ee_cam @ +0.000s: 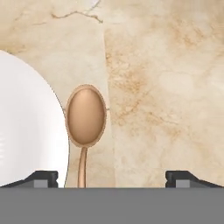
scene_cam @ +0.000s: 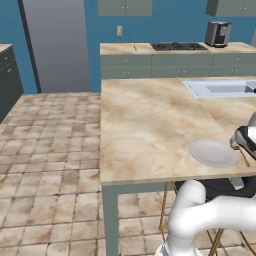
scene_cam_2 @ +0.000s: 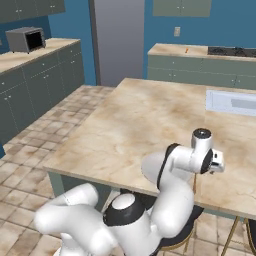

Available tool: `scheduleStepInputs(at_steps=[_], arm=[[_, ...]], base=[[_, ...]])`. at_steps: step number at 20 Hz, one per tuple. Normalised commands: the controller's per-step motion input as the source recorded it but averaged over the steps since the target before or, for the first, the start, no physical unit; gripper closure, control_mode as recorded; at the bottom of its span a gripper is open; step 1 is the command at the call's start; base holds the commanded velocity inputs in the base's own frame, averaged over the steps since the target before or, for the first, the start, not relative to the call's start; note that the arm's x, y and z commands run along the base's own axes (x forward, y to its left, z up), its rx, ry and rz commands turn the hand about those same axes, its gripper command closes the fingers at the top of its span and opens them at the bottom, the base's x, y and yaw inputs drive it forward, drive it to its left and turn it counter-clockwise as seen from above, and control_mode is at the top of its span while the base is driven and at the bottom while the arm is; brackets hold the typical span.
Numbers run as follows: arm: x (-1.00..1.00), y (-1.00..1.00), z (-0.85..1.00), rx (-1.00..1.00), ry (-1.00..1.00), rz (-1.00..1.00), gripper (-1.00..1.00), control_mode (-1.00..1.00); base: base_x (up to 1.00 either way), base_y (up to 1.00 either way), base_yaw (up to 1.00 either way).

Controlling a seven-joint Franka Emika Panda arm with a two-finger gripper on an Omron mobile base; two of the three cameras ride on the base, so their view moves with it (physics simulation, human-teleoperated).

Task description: Take the fork and place it on the left side of the plate. Then take the spoon and place it on the right side of the plate. Make sure they're directly next to the plate.

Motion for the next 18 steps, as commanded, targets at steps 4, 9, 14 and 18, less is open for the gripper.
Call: scheduleStepInputs(at_steps=[4, 9, 14, 18], arm=[[-0.22, 0.21, 0.98, 0.07, -0.12, 0.0, -1.0, -1.0], [-0.57, 0.72, 0.99, 0.0, -0.01, 0.0, -1.0, -1.0], [-0.84, 0.99, 0.72, -0.06, 0.0, 0.0, -1.0, -1.0], [-0.98, 1.0, 0.33, -0.12, 0.0, 0.0, -1.0, -1.0]], base=[[0.0, 0.0, 0.0], [0.0, 0.0, 0.0], [0.0, 0.0, 0.0], [0.0, 0.0, 0.0]])
